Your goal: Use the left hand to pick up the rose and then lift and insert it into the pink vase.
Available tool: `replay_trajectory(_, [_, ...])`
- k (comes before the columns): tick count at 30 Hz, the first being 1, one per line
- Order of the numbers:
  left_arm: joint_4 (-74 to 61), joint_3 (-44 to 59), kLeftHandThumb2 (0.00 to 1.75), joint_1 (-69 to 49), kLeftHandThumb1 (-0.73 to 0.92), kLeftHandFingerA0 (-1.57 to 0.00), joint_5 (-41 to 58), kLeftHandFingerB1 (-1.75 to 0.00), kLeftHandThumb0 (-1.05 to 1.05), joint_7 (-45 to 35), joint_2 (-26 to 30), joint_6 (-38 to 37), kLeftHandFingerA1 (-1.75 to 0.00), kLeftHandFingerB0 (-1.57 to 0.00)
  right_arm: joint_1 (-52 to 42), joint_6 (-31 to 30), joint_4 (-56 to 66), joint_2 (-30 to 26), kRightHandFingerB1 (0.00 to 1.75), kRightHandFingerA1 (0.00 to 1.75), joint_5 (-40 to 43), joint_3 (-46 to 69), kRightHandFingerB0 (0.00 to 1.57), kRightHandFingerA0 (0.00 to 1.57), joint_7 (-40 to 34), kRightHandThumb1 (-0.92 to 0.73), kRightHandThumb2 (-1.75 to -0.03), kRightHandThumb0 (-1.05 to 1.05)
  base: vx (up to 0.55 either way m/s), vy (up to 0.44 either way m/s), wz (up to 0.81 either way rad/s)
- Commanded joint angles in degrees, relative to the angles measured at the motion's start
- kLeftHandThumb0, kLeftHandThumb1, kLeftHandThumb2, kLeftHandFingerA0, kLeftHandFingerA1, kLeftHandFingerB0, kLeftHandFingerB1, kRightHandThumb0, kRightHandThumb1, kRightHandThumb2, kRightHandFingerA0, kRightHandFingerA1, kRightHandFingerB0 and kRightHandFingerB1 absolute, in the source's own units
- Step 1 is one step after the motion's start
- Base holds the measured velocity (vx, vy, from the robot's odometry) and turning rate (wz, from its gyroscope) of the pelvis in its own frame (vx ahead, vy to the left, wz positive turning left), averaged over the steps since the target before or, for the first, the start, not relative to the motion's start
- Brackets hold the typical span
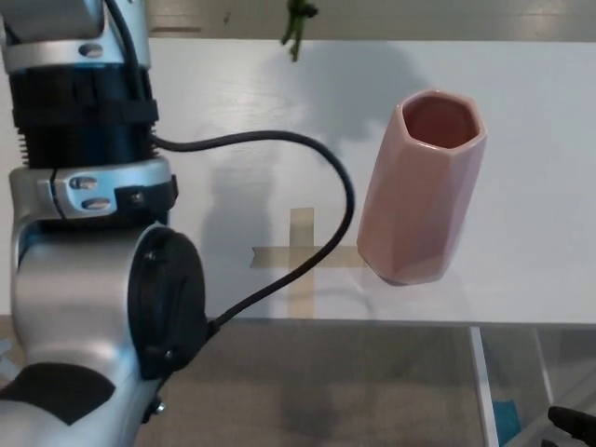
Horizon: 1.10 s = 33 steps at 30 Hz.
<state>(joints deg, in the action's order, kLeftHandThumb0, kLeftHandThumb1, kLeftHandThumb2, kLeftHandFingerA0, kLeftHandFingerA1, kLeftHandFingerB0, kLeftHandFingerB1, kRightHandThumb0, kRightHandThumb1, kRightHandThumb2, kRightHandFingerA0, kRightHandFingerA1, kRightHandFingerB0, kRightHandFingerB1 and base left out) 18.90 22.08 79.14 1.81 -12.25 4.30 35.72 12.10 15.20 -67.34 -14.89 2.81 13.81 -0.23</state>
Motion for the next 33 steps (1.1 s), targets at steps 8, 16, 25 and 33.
replay_trajectory(8, [-5.6,-1.33,0.66,5.21,0.83,-1.05,8.73,-0.85,-0.22,4.91,-3.13,12.09,-1.49,-0.8,-0.37,-0.97,-0.37,-0.42,0.48,0.49,0.06,-0.46,0.58,0.58,0.76,-0.64,-0.59,-0.23,0.0,0.0,0.0])
replay_trajectory(16, [-8.11,-3.4,0.68,5.84,0.82,-1.05,11.13,-0.87,-0.21,6.45,-5.11,13.43,-1.46,-0.8,-0.4,-1.05,-0.08,-0.45,0.48,0.49,0.22,-0.57,0.58,0.58,0.82,-0.64,-0.59,-0.23,0.0,0.0,0.0])
replay_trajectory(25, [-7.69,-7.66,0.67,3.95,0.82,-1.05,10.69,-0.84,-0.21,7.46,-6.8,10.72,-1.44,-0.8,-0.09,-1.24,0.25,-0.23,0.48,0.49,0.28,-0.6,0.58,0.58,0.79,-0.64,-0.59,-0.23,0.0,0.0,0.0])
replay_trajectory(33, [-7.39,-11.63,0.67,0.03,0.81,-1.02,10.12,-0.95,-0.18,6.81,-6.65,8.57,-1.44,-0.76,0.08,-1.2,0.6,-0.22,0.48,0.49,0.08,-0.91,0.58,0.58,0.77,-0.64,-0.59,-0.23,0.0,0.0,0.0])
